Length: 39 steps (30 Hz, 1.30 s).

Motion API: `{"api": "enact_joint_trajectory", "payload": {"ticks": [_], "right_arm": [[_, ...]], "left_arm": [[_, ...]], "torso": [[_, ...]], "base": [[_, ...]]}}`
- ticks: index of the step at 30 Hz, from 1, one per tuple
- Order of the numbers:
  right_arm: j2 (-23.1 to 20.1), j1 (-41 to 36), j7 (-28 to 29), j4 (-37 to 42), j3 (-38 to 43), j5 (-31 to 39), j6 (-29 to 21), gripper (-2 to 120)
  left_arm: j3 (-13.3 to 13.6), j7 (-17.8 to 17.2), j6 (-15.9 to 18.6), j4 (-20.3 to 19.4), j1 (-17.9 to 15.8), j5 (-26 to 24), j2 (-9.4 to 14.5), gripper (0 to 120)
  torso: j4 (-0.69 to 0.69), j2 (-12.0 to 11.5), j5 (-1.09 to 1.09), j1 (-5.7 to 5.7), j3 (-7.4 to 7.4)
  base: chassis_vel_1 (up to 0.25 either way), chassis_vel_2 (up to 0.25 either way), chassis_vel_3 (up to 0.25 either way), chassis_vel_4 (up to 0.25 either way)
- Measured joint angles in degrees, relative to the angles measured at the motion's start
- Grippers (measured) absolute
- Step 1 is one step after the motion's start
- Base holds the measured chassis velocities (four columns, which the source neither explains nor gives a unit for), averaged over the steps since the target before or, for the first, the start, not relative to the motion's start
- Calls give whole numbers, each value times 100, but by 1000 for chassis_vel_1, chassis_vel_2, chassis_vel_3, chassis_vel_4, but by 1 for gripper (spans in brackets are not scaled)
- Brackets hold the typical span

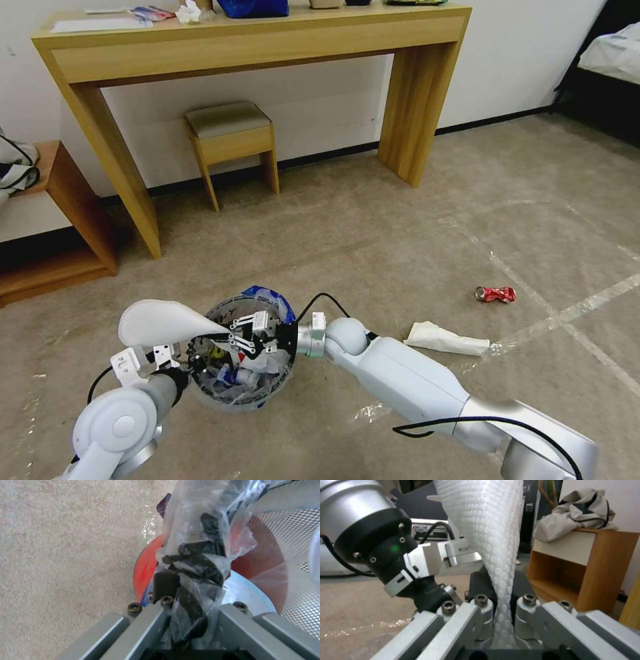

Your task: Pick up the trash bin and place the garbage on the floor into it.

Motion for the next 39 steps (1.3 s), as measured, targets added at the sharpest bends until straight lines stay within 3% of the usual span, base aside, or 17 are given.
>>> {"api": "enact_joint_trajectory", "payload": {"ticks": [23, 39], "right_arm": [[74, -5, -20, -226, 9, -196, 124, 5], [-17, 103, -37, -247, 103, -211, 179, 64]], "left_arm": [[-3, -14, -1, 16, -53, -40, 20, 0], [12, -23, -2, 69, -46, -18, 16, 0]], "torso": [[0, 0, 0, 0, 0], [0, 0, 0, 0, 0]], "base": [[0, 0, 0, 0], [0, 0, 0, 0]]}}
